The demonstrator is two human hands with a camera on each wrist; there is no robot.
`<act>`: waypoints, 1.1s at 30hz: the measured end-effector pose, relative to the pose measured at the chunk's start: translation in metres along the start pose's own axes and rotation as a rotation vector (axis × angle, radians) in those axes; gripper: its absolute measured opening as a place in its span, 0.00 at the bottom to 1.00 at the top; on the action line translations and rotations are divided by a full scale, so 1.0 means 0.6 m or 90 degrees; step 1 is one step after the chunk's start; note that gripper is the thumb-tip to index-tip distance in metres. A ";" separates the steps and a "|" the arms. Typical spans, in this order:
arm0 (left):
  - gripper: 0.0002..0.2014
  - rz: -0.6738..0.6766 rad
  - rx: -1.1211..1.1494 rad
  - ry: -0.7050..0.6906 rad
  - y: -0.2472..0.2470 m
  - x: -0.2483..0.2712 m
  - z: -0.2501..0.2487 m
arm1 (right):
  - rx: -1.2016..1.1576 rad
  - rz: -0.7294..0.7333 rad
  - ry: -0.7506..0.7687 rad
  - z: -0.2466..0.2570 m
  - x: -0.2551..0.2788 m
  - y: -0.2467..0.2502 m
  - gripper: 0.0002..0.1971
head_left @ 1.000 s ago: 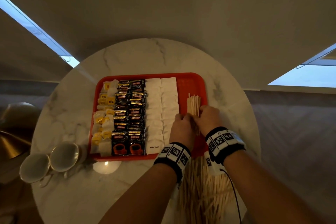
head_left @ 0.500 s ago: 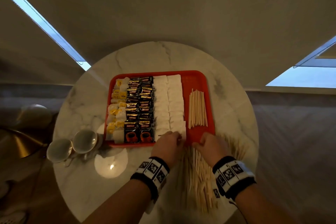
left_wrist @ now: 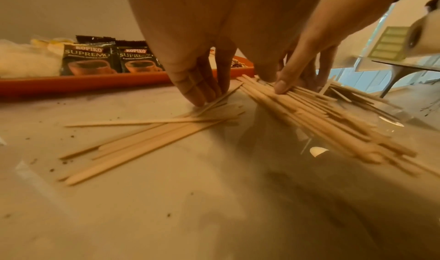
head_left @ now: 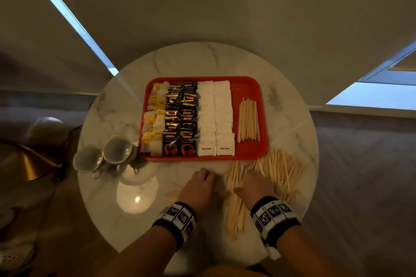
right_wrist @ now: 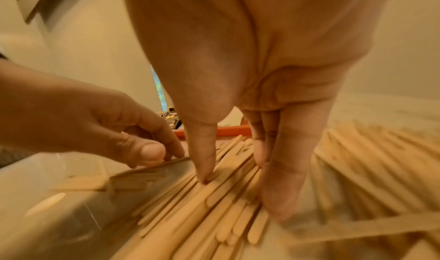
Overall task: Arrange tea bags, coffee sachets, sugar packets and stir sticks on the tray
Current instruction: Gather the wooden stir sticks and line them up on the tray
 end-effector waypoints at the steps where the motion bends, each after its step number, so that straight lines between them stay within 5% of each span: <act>1: 0.36 0.001 -0.007 -0.002 -0.003 0.006 -0.001 | -0.006 0.010 0.004 0.009 0.000 -0.002 0.23; 5: 0.48 0.001 -0.044 -0.001 -0.016 0.032 0.004 | -0.017 0.050 0.015 0.047 0.001 -0.012 0.21; 9: 0.39 -0.010 -0.027 0.012 -0.018 0.039 0.021 | -0.147 0.099 0.041 0.067 0.004 -0.019 0.11; 14: 0.35 -0.026 -0.045 0.015 -0.014 0.036 0.050 | -0.251 0.117 0.054 0.077 0.010 -0.015 0.11; 20: 0.34 -0.017 -0.077 0.081 -0.023 0.027 0.062 | -0.185 0.109 0.034 0.070 0.001 -0.023 0.16; 25: 0.29 0.003 -0.089 0.115 -0.017 0.006 0.048 | -0.106 0.051 0.174 0.061 -0.008 -0.024 0.13; 30: 0.28 0.027 -0.108 0.131 -0.022 -0.003 0.043 | 0.099 0.031 0.317 0.066 -0.029 -0.038 0.38; 33: 0.26 0.031 -0.131 0.122 -0.022 -0.004 0.037 | 0.174 0.031 0.351 0.069 -0.040 -0.043 0.32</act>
Point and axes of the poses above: each hand's wrist, its own x-axis away from the middle knuckle, its own y-axis out of the back of the hand, z = x × y, the point moved 1 cm from there along -x, towards the middle knuckle, and after that the axes turned 3 degrees about -x, right-handed, at the moved point
